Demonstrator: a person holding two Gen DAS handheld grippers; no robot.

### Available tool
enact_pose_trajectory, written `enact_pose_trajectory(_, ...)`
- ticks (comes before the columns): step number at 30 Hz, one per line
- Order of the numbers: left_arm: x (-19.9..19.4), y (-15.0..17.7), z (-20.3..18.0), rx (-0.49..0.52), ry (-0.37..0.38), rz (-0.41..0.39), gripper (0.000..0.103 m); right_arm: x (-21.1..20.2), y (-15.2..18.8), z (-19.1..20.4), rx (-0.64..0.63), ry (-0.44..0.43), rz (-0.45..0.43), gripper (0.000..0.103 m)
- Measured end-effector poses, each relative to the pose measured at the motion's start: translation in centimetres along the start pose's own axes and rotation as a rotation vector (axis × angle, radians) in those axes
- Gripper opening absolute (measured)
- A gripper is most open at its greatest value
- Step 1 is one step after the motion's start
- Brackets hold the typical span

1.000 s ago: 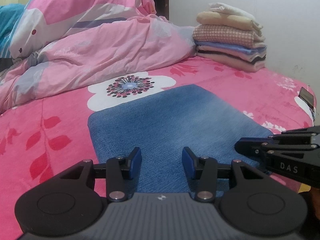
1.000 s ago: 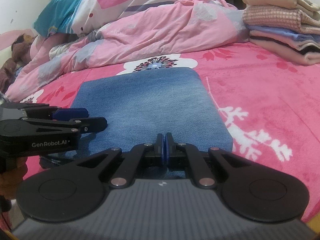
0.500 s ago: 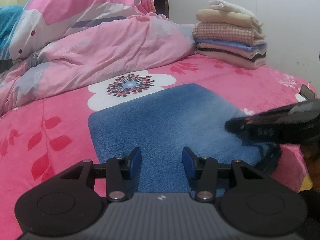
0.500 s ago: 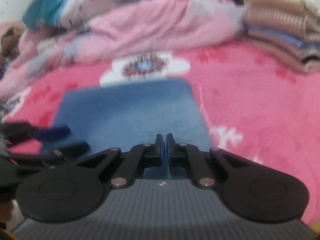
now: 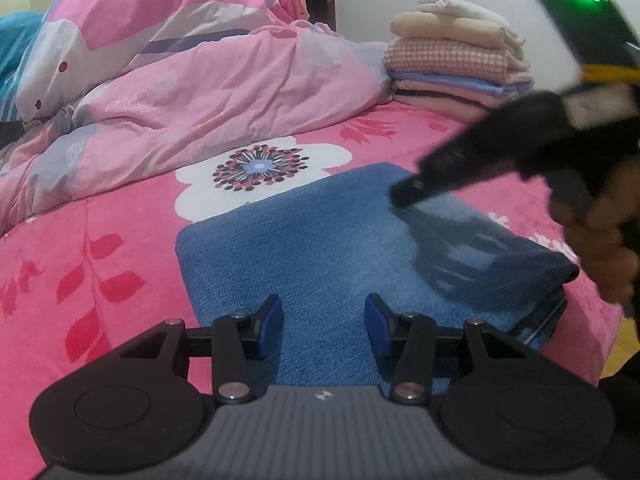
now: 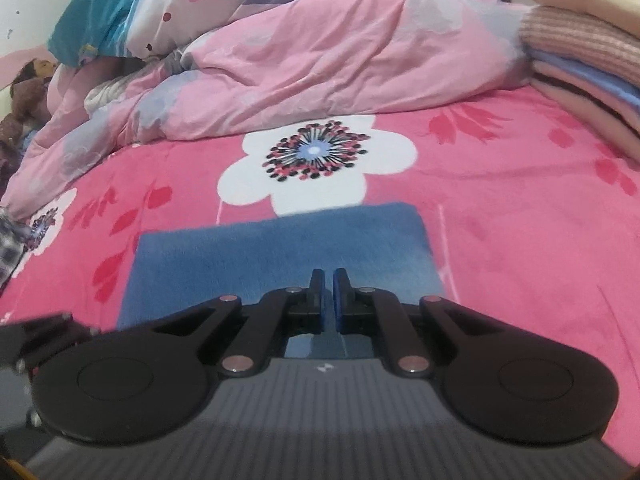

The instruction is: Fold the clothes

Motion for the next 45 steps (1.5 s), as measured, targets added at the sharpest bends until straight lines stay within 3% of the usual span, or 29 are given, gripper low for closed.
enact_pose_trajectory(8, -0.1, -0.2, 0.2, -0.005, 0.008, 0.008, 0.049, 2.8, -1.4, -0.7, 0.07, -0.053, 0.033, 0.011)
enact_pose_trajectory(10, -0.1, -0.2, 0.5, -0.014, 0.019, 0.006, 0.051, 2.3, -1.7, -1.3, 0.093, -0.069, 0.024, 0.018)
enact_pose_trajectory(13, -0.9, -0.4, 1.4, -0.057, 0.068, -0.005, 0.067, 0.4, -2.2, -3.0, 0.119, -0.087, -0.015, 0.026)
enact_pose_trajectory(17, -2.7, -0.4, 3.3, -0.125, 0.089, -0.07, 0.084, -2.4, -2.2, -7.2, 0.234, -0.122, -0.051, 0.056)
enact_pose_trajectory(18, -3.1, -0.4, 4.0, -0.15, 0.089, -0.089, 0.085, -2.7, -1.9, -8.5, 0.287, -0.129, -0.044, 0.06)
enact_pose_trajectory(23, -3.3, 1.0, 9.4, -0.469, 0.113, -0.077, 0.091, -1.6, 1.3, -13.6, 0.503, -0.149, 0.072, 0.064)
enact_pose_trajectory(26, -0.6, 2.8, 12.0, -0.687, 0.235, 0.063, 0.092, 0.7, 3.1, -14.3, 0.554, -0.187, 0.156, 0.065)
enact_pose_trajectory(29, 2.2, 4.4, 13.0, -0.836, 0.319, 0.184, 0.092, 2.7, 3.0, -14.0, 0.593, -0.27, 0.163, 0.082)
enact_pose_trajectory(30, 2.9, 4.6, 13.0, -0.852, 0.325, 0.189, 0.093, 3.2, 2.9, -13.8, 0.597, -0.294, 0.174, 0.086)
enact_pose_trajectory(35, 5.0, 4.1, 11.5, -0.821, 0.367, 0.183, 0.1, 3.7, 2.7, -12.7, 0.552, -0.355, 0.188, 0.087)
enact_pose_trajectory(38, 5.3, 3.6, 10.3, -0.759, 0.376, 0.185, 0.102, 2.2, 3.8, -12.1, 0.519, -0.429, 0.199, 0.081)
enact_pose_trajectory(41, 5.1, 3.6, 10.1, -0.733, 0.399, 0.194, 0.102, 0.2, 5.3, -11.7, 0.486, -0.495, 0.24, 0.068)
enact_pose_trajectory(45, 5.4, 3.7, 10.2, -0.732, 0.423, 0.197, 0.102, 0.3, 6.1, -13.0, 0.586, -0.536, 0.298, 0.041)
Point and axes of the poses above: each gripper's, at about its wrist camera, not at the fingertips, and x roughly the way its jaws point, z to its left, y to its underside, the point moved 3 cm from there along x, roughly the way its jaws point, and after that the axes turned 14 degrees about -z, right-handed, at the moved point
